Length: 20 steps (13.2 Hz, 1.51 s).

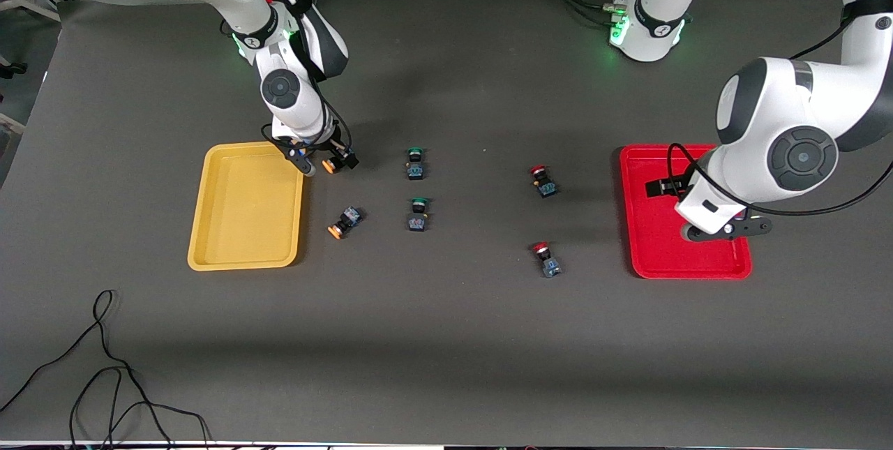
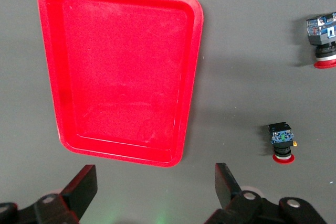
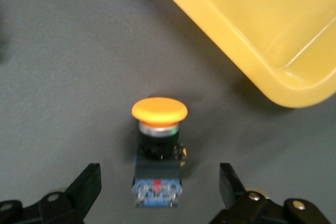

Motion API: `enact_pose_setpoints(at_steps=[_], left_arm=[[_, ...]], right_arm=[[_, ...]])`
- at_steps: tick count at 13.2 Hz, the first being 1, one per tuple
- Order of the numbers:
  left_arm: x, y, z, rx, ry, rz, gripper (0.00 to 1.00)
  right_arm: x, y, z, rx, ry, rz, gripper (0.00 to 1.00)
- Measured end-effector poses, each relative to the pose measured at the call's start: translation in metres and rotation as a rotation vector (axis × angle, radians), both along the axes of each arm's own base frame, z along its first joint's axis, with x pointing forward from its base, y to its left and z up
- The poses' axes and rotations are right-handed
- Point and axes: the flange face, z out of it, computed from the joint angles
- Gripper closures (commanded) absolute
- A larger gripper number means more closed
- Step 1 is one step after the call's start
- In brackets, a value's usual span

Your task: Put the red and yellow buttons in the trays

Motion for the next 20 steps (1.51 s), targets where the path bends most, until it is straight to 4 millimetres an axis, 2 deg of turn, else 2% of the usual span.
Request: enact_pose_setpoints(at_steps=[1,2,5,6,8,11,12,13,14,16,17,18,20], left_arm=[[0.0,0.002,0.001,0.001,-0.003,0.006,0.0],[0.0,0.003,0.002,0.002,-0.004,0.011,0.0],[0.0,0.004,0.002,0.002,-0.003,0.016,0.0],[-0.001,0.001,-0.003,0.002,0.005,0.012,0.0],[-0.002,-0.02,-0.021,0.01,0.021,0.008,0.0],[-0.008,-0.073,-0.064,0.033,0.041,0.026,0.0],[-0.012,-0.094,-0.077,0.024,0.048,0.045,0.0],[-0.018,-0.117,-0.089,0.015,0.05,0.061,0.0],[-0.025,-0.142,-0.1,0.015,0.045,0.074,0.0],[-0.042,-0.192,-0.123,0.023,0.021,0.1,0.0],[-0.051,-0.214,-0.135,0.021,0.01,0.109,0.0],[-0.058,-0.23,-0.148,0.017,0.005,0.113,0.0],[-0.071,-0.243,-0.176,0.013,-0.01,0.112,0.0]], right_arm=[[0.0,-0.001,-0.006,-0.005,-0.004,-0.002,0.03],[0.0,-0.002,-0.01,-0.008,-0.006,-0.005,0.13],[0.001,-0.003,-0.013,-0.011,-0.005,-0.01,0.69],[0.001,-0.002,-0.013,-0.01,-0.006,-0.01,0.82],[0.003,-0.001,-0.011,-0.008,-0.01,-0.01,0.96],[0.006,-0.003,-0.006,-0.012,0.021,-0.02,0.99],[0.013,-0.008,0.004,-0.01,0.045,-0.033,0.99],[0.026,-0.018,0.022,-0.003,0.08,-0.054,0.98],[0.044,-0.033,0.048,0.015,0.118,-0.077,0.98],[0.079,-0.073,0.109,0.083,0.164,-0.1,0.98],[0.09,-0.099,0.131,0.119,0.159,-0.096,0.97],[0.095,-0.126,0.141,0.142,0.149,-0.087,0.97],[0.098,-0.186,0.131,0.164,0.148,-0.059,0.97]])
